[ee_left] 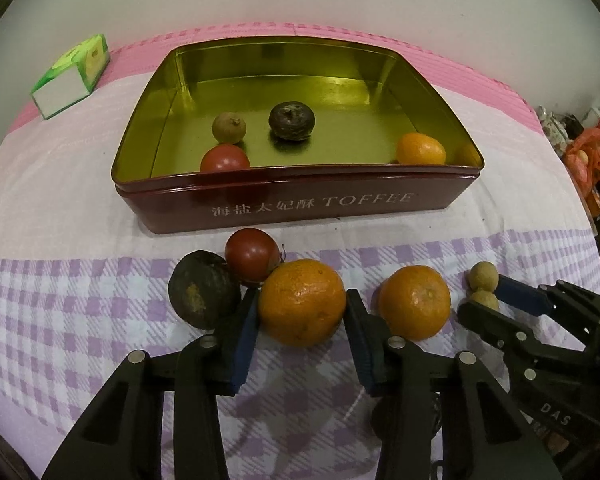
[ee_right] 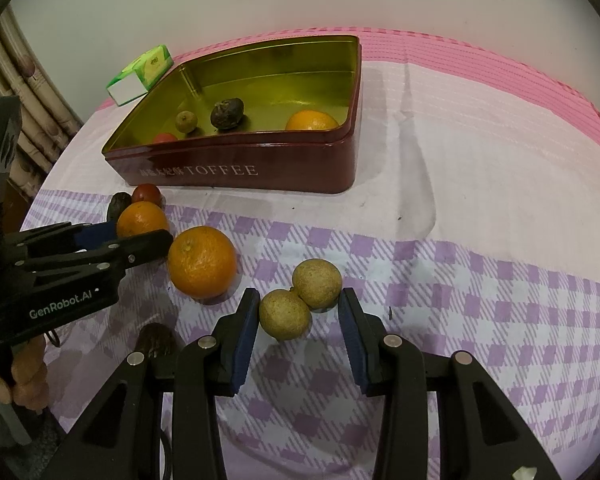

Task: Organize fruits
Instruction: 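Close and lift the left gripper on the orange while the right gripper lifts the tan fruits, then carry the orange and the two tan fruits over the TOFFEE tin with both grippers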

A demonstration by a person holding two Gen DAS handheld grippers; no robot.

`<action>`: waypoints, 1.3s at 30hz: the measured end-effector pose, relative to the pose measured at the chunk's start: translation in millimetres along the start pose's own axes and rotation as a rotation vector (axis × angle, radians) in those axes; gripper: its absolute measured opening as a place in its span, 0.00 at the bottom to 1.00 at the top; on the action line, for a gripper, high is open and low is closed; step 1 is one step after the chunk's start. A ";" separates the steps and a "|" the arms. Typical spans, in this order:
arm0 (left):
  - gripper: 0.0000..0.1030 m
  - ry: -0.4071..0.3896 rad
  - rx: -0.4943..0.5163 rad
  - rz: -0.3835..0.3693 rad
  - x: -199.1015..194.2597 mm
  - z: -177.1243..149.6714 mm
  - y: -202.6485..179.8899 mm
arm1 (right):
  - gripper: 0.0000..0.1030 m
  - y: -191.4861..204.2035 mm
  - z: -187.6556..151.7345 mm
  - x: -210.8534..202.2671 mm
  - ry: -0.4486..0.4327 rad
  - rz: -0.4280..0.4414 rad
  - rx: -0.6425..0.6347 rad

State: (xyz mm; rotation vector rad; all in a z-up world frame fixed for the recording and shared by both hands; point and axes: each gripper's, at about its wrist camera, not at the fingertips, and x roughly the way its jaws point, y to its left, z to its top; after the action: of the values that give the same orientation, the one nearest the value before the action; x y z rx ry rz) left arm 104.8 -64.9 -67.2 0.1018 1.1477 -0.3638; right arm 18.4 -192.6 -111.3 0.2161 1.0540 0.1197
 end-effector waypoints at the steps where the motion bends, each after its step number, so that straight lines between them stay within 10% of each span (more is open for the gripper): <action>1: 0.41 0.001 -0.001 0.002 0.4 0.0 0.7 | 0.37 -0.1 0.0 -0.1 0.000 -0.002 0.001; 39: 0.41 -0.142 0.007 -0.006 -58.6 13.3 9.0 | 0.37 23.0 42.1 -41.3 -0.124 -0.024 -0.062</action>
State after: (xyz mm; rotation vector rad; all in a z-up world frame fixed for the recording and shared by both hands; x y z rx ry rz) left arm 98.3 -46.5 -9.7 0.0772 1.0065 -0.3749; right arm 35.0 -183.5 -50.8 0.1522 0.9274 0.1156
